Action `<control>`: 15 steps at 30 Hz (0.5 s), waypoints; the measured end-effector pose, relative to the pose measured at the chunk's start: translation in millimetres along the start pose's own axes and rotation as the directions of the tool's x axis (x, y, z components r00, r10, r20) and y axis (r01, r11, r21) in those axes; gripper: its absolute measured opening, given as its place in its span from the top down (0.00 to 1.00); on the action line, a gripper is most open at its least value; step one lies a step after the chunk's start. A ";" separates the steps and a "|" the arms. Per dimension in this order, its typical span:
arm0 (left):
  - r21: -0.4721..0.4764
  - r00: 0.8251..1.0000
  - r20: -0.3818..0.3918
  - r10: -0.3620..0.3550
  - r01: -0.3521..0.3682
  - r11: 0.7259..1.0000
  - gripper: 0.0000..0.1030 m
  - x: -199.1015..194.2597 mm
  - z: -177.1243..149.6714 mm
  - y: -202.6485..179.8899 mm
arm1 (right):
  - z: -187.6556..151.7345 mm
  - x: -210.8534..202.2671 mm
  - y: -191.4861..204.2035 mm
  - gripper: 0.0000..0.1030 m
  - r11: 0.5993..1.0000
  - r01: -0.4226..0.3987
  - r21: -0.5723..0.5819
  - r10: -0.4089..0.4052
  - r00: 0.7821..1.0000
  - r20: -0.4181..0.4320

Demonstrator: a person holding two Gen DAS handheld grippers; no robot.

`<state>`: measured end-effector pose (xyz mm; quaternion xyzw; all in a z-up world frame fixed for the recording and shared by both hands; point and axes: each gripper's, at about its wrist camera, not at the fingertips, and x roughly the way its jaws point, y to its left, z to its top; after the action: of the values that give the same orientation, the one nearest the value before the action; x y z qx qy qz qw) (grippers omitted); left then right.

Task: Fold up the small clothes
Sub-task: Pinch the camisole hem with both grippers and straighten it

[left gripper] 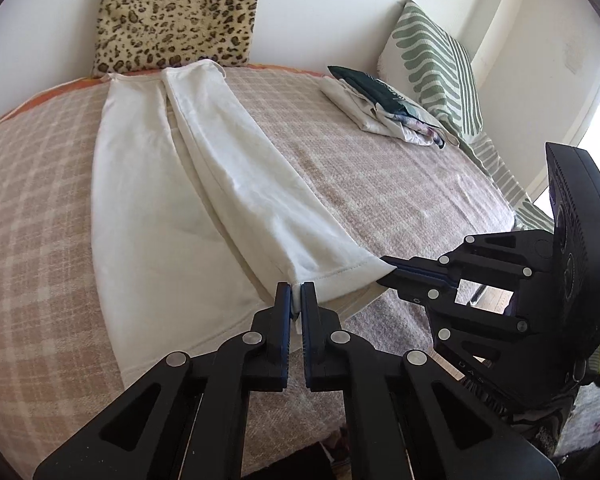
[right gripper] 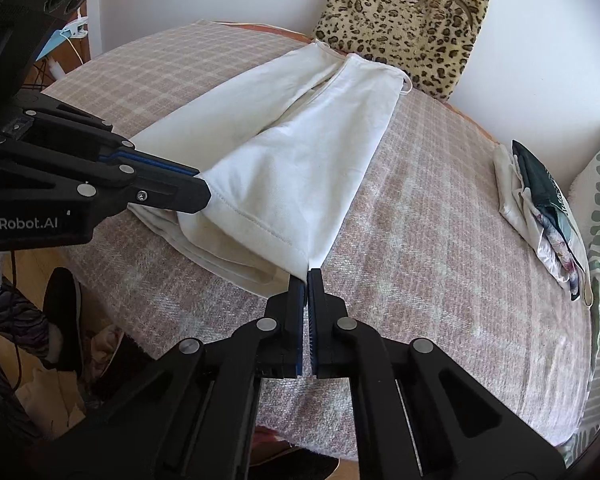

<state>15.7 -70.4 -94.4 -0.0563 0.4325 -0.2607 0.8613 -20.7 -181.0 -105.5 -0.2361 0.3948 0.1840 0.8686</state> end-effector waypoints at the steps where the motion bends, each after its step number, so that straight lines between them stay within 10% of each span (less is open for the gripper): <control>1: 0.000 1.000 -0.003 0.001 -0.001 1.000 0.96 -0.5 -2.8 0.9 | -0.9 -1.0 -2.0 0.98 1.000 -0.009 0.004 0.009 1.000 -0.001; 9: 0.081 0.995 -0.052 0.080 -0.076 0.994 0.81 -9.1 -19.6 -1.0 | -12.6 4.6 -1.6 0.97 0.997 -0.076 -0.026 0.074 0.995 -0.073; 15: 0.036 0.990 0.012 0.141 -0.141 0.989 0.78 -35.3 -9.5 27.7 | 1.5 -24.0 -24.3 0.88 0.978 -0.199 0.066 0.195 0.979 0.057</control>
<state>2.1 -27.9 -84.0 -0.0112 0.4265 -0.2068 0.8805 -22.5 -203.3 -79.7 -0.1598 0.4005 0.2606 0.8638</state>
